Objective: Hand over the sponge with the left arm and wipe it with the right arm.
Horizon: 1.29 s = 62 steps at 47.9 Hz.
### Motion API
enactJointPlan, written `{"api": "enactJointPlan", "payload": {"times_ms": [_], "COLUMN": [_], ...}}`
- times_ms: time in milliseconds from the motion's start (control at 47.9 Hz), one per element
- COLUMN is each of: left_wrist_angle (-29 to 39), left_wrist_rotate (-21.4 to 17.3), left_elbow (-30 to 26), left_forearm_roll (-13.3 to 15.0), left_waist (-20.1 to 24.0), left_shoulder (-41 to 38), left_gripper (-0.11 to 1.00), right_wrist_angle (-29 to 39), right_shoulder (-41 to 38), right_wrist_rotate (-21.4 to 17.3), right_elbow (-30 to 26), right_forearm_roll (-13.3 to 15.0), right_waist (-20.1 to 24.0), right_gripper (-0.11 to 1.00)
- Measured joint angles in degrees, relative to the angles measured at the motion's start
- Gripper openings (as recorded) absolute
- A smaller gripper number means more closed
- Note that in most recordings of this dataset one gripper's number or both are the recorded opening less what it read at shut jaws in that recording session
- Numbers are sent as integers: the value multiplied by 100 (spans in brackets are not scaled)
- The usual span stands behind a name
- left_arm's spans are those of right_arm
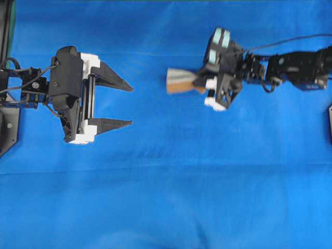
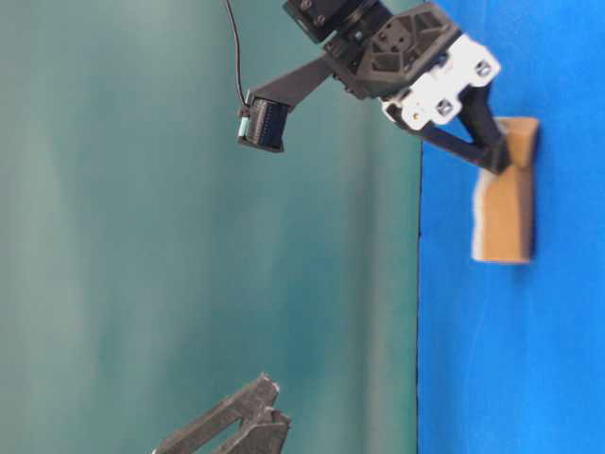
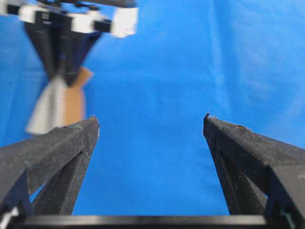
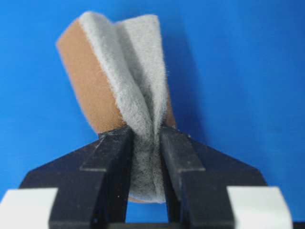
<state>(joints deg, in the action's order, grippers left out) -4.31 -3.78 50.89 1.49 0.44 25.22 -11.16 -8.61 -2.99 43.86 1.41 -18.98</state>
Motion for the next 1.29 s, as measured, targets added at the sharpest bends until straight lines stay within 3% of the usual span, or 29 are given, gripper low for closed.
{"api": "enactJointPlan", "payload": {"times_ms": [167,376,877,1294], "left_wrist_angle": [-9,-35,-53,-53], "left_wrist_rotate": [9,26,26,9], "left_elbow": [0,0,0,0], "left_forearm_roll": [9,9,0,0], "left_waist": [0,9,9,0], "left_shoulder": [0,0,0,0], "left_gripper": [89,89,89,89], "right_wrist_angle": [-26,-26,123,510], "right_shoulder": [0,0,-35,-97], "right_wrist_rotate": [105,79,-264,-668], "right_elbow": [-53,-53,-26,-211], "right_forearm_roll": [-9,-9,-334,-343], "right_waist": [-229,-79,1670,2496], "right_gripper": [25,25,25,25]}}
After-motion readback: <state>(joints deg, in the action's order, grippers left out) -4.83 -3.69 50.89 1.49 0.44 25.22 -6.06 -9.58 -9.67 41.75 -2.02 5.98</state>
